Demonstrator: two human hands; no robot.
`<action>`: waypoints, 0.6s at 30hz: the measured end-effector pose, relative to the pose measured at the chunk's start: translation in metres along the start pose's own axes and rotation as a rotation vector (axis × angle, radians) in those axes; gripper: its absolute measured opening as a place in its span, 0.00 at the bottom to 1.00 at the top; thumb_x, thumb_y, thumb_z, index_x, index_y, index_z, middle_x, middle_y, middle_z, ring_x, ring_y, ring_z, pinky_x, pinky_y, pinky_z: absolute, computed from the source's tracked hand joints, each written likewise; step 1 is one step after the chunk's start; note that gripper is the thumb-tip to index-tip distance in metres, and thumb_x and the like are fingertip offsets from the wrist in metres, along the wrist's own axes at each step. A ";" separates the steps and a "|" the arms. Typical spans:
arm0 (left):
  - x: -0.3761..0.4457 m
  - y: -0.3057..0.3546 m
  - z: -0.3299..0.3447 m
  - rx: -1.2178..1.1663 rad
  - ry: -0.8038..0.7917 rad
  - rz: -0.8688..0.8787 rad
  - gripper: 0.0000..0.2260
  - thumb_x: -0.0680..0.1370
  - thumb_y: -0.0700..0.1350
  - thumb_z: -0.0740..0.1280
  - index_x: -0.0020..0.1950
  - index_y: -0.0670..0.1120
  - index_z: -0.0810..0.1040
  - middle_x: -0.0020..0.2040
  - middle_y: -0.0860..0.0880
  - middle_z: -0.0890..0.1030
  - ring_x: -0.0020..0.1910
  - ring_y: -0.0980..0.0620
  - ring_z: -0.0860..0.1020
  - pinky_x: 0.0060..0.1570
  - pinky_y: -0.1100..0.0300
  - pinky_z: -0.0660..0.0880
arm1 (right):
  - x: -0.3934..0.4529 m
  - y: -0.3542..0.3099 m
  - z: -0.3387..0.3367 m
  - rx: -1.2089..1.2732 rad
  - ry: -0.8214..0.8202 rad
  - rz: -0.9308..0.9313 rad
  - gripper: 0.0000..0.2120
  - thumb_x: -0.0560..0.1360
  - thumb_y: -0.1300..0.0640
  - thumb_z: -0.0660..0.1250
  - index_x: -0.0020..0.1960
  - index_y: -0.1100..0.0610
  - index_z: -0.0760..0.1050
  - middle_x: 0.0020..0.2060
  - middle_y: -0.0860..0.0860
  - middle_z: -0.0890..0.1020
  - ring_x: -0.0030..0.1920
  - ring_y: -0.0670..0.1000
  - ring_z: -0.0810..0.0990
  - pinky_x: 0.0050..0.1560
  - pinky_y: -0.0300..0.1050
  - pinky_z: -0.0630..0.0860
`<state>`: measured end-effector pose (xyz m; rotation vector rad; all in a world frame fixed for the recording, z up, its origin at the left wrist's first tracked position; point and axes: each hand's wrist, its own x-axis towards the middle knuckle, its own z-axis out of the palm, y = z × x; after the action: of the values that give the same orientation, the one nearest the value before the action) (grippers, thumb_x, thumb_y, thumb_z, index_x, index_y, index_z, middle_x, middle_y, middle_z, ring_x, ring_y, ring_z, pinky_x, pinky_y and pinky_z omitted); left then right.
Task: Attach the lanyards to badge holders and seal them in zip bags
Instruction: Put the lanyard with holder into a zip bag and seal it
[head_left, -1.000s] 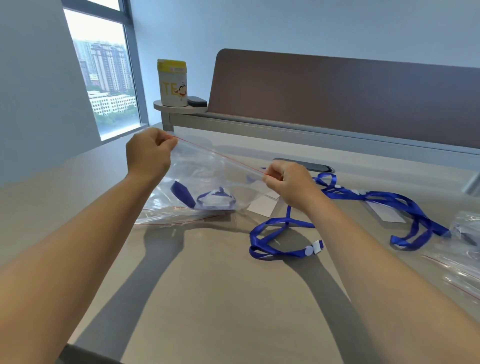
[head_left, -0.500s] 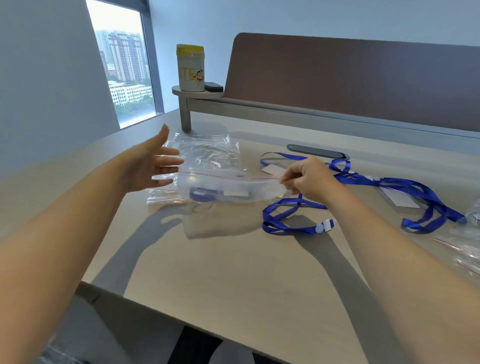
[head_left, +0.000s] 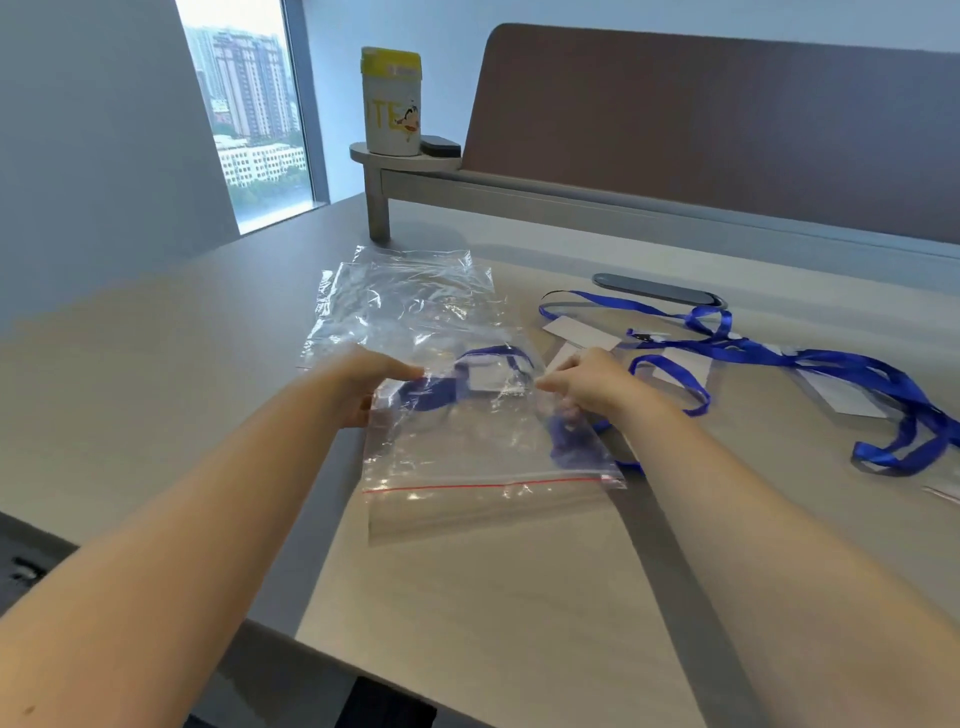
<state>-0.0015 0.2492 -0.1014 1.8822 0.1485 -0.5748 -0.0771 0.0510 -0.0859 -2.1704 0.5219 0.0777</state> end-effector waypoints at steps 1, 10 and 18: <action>0.001 0.002 0.003 -0.005 -0.015 -0.002 0.08 0.73 0.38 0.69 0.44 0.38 0.71 0.36 0.44 0.72 0.18 0.52 0.72 0.16 0.68 0.70 | 0.005 -0.002 0.004 0.043 0.018 0.030 0.11 0.73 0.58 0.67 0.52 0.63 0.73 0.36 0.56 0.73 0.34 0.51 0.72 0.31 0.40 0.70; 0.011 0.007 0.016 0.195 -0.096 0.151 0.07 0.72 0.32 0.68 0.37 0.41 0.73 0.35 0.42 0.72 0.27 0.51 0.69 0.24 0.64 0.70 | 0.029 -0.014 0.020 0.276 -0.033 0.148 0.02 0.73 0.66 0.65 0.45 0.65 0.74 0.30 0.54 0.70 0.27 0.48 0.67 0.24 0.38 0.65; -0.020 0.037 0.038 -0.003 -0.118 0.311 0.14 0.77 0.42 0.64 0.61 0.40 0.71 0.43 0.45 0.74 0.35 0.51 0.73 0.37 0.62 0.72 | 0.005 -0.001 -0.033 0.601 0.173 -0.007 0.09 0.76 0.69 0.57 0.52 0.64 0.74 0.37 0.53 0.74 0.34 0.50 0.75 0.33 0.41 0.75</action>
<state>-0.0174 0.2043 -0.0711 1.8168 -0.2168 -0.4683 -0.0764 0.0239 -0.0663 -1.5960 0.5511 -0.2452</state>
